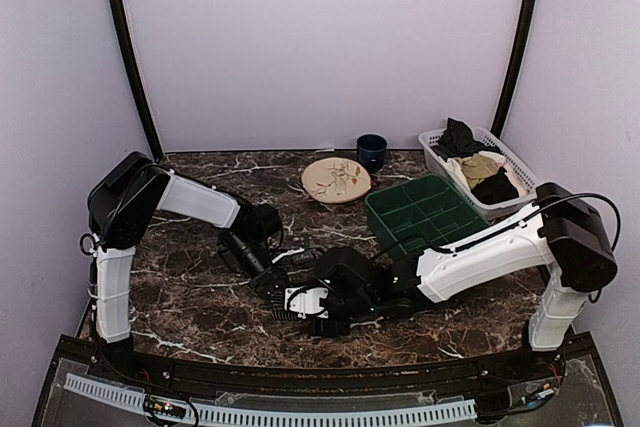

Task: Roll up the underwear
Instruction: Roll the underwear at the center of the board.

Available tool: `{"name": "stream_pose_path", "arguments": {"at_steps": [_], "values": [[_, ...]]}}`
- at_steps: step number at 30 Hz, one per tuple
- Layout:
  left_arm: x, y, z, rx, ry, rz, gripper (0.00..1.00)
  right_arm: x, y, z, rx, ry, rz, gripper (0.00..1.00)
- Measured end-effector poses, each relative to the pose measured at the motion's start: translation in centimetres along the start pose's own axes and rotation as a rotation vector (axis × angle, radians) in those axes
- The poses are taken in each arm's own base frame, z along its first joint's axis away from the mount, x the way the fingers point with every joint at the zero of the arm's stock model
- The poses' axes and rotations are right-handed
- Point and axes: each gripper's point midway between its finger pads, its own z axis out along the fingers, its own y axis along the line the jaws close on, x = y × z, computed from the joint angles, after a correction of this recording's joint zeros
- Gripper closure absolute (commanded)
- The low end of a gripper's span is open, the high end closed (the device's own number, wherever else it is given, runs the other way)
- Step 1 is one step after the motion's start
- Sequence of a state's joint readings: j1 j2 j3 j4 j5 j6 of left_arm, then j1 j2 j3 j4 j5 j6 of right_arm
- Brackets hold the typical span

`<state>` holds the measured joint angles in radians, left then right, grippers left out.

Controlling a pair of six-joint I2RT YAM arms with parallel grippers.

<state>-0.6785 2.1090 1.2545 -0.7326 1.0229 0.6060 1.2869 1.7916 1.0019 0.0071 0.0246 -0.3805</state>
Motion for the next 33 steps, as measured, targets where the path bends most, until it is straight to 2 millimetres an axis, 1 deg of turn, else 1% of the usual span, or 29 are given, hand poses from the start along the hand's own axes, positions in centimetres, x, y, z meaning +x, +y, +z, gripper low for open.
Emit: {"name": "stream_pose_path", "arguments": {"at_steps": [4,7,9,10,12,14,17,20,23,24,27,28,29,30,31,33], "values": [[0.0,0.0,0.0,0.001,-0.001,-0.001,0.93,0.2,-0.8,0.0,0.043,0.016,-0.020,0.34],[0.0,0.0,0.0,0.001,-0.001,-0.002,0.93,0.4,-1.1,0.2,0.061,0.032,-0.033,0.36],[0.0,0.0,0.0,0.001,-0.001,-0.002,0.91,0.6,-1.3,0.9,0.066,0.045,-0.035,0.39],[0.0,0.0,0.0,0.002,-0.001,-0.003,0.90,0.9,-1.3,1.3,0.068,0.056,-0.035,0.42],[0.0,0.0,0.0,0.003,-0.001,-0.009,0.88,1.3,-1.4,1.9,0.071,0.071,-0.037,0.52],[0.0,0.1,0.0,0.004,-0.001,-0.013,0.86,1.4,-1.8,2.1,0.081,0.074,-0.036,0.63],[0.0,0.1,0.0,0.003,-0.001,-0.015,0.79,1.5,-2.4,2.1,0.088,0.076,-0.024,0.75],[0.0,0.1,0.0,0.001,0.000,-0.017,0.71,1.6,-2.4,2.1,0.081,0.075,-0.010,0.89],[-0.1,0.1,-0.1,-0.010,-0.001,-0.014,0.63,1.6,-2.5,2.1,0.069,0.070,0.008,0.99],[-0.1,0.2,-0.3,-0.022,0.000,-0.007,0.60,1.6,-2.5,2.1,0.063,0.068,0.015,1.00],[-0.3,0.5,-1.0,-0.074,-0.008,0.010,0.50,1.7,-2.6,2.0,0.035,0.054,0.052,1.00],[-0.3,0.5,-1.3,-0.089,-0.015,0.018,0.49,1.7,-2.5,2.0,0.020,0.047,0.070,1.00],[-0.2,0.5,-2.0,-0.118,-0.029,0.021,0.49,1.7,-2.5,2.0,0.005,0.039,0.085,1.00],[-0.2,0.6,-2.7,-0.148,-0.043,0.027,0.48,1.7,-2.5,2.0,-0.013,0.034,0.106,1.00],[-0.3,0.7,-3.9,-0.192,-0.069,0.040,0.48,1.7,-2.5,2.0,-0.027,0.028,0.126,1.00],[-0.7,0.8,-6.7,-0.303,-0.139,0.081,0.46,1.9,-2.6,1.8,-0.076,0.015,0.186,1.00]]}}
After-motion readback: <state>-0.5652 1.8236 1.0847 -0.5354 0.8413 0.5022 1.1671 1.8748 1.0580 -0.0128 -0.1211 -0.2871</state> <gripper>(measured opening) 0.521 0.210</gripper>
